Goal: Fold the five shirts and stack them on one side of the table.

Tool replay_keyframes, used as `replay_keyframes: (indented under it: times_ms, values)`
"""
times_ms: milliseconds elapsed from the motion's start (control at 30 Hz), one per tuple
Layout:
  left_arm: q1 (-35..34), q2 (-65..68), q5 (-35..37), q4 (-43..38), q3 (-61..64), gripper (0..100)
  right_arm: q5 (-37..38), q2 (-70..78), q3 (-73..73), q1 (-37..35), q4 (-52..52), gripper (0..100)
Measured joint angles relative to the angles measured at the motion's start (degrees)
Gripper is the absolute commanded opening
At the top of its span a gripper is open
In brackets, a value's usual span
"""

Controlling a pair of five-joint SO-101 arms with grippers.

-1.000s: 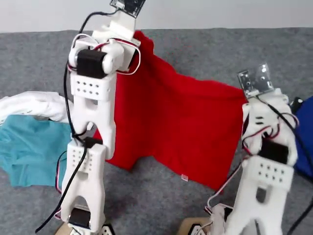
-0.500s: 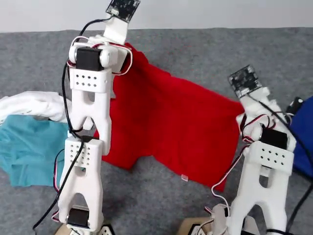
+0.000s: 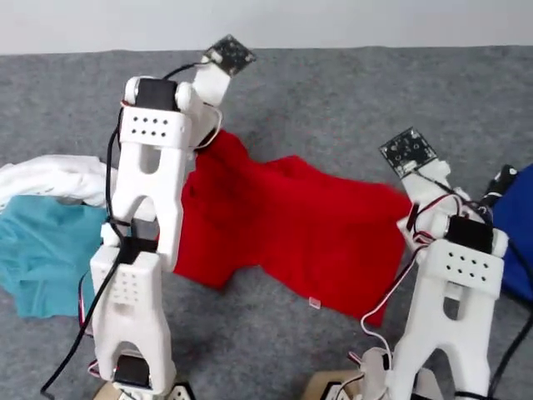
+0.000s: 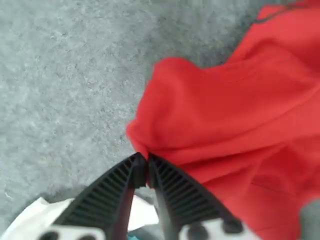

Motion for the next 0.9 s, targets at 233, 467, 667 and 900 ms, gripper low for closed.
replay_keyframes:
  times_ms: [233, 467, 667, 900]
  values:
    - [-0.09, -0.35, -2.2, -7.38, 0.44, 0, -0.09, -0.44, -0.44, -3.43, -10.2, 1.0]
    - [-0.09, -0.35, 2.02, -22.77, 0.53, 0, -3.87, 2.55, -2.2, -4.31, -19.52, 0.9]
    - [0.26, -1.23, 11.08, -22.95, -5.27, 0, -8.09, -0.53, -10.2, -4.31, -16.26, 0.9]
    - [4.04, -10.55, 14.68, -13.01, -20.13, 0, -9.58, -8.7, -21.19, -2.55, -5.45, 0.9]
